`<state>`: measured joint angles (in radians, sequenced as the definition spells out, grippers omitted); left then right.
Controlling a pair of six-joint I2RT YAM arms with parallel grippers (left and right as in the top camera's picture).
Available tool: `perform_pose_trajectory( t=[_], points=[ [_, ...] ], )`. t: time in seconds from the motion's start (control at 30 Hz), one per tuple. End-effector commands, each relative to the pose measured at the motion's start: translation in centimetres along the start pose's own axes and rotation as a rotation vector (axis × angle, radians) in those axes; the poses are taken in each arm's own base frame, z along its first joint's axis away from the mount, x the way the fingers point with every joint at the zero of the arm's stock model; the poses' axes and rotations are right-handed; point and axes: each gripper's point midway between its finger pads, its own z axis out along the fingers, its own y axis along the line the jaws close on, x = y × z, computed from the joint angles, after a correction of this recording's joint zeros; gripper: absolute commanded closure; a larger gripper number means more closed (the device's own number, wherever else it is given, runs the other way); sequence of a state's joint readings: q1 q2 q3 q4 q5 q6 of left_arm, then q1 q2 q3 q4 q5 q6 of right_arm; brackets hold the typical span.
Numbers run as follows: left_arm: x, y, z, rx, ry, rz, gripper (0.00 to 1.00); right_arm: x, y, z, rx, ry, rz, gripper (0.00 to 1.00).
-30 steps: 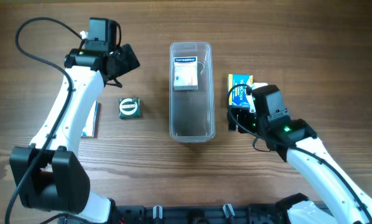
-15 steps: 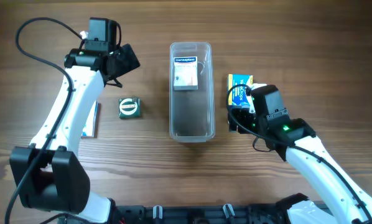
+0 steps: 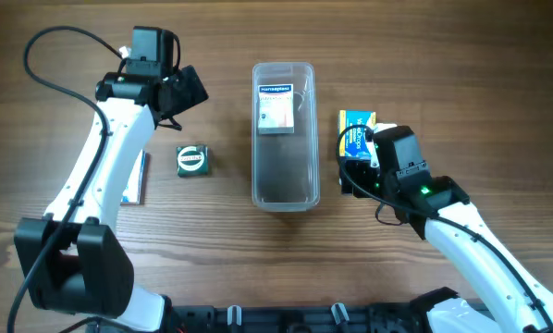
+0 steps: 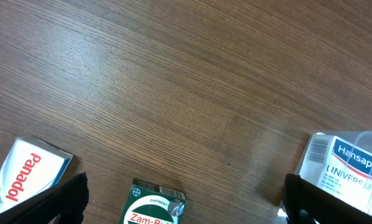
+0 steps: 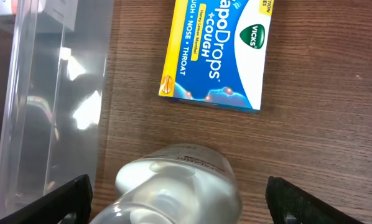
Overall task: Pack container
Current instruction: 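Lower the right gripper and grasp the white bottle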
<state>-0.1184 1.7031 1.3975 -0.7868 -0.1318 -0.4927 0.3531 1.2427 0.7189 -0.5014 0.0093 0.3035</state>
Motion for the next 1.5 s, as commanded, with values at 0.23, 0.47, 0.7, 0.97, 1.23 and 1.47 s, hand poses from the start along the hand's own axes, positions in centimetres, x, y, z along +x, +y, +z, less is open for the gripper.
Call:
perform_pose_trajectory(
  t=[0.23, 0.47, 0.7, 0.97, 1.23, 1.47],
  points=[
    [-0.4, -0.2, -0.9, 0.020, -0.015, -0.018, 0.00, -0.6, -0.1, -0.1, 0.019, -0.011, 0.008, 0.10],
    [-0.4, -0.2, -0.9, 0.020, -0.015, -0.018, 0.00, -0.4, -0.1, -0.1, 0.017, -0.003, 0.006, 0.09],
    [-0.4, -0.2, -0.9, 0.020, -0.015, -0.018, 0.00, -0.4, -0.1, -0.1, 0.018, -0.001, 0.006, 0.17],
    [-0.4, -0.2, -0.9, 0.019, -0.015, -0.018, 0.00, -0.8, 0.0, -0.1, 0.012, -0.020, 0.007, 0.28],
    [-0.4, -0.2, -0.9, 0.020, -0.015, -0.018, 0.00, -1.1, 0.1, -0.1, 0.010, -0.032, -0.101, 0.27],
    [-0.4, -0.2, -0.9, 0.019, -0.015, -0.018, 0.00, -2.2, 0.4, -0.1, 0.007, -0.076, -0.153, 0.25]
  ],
)
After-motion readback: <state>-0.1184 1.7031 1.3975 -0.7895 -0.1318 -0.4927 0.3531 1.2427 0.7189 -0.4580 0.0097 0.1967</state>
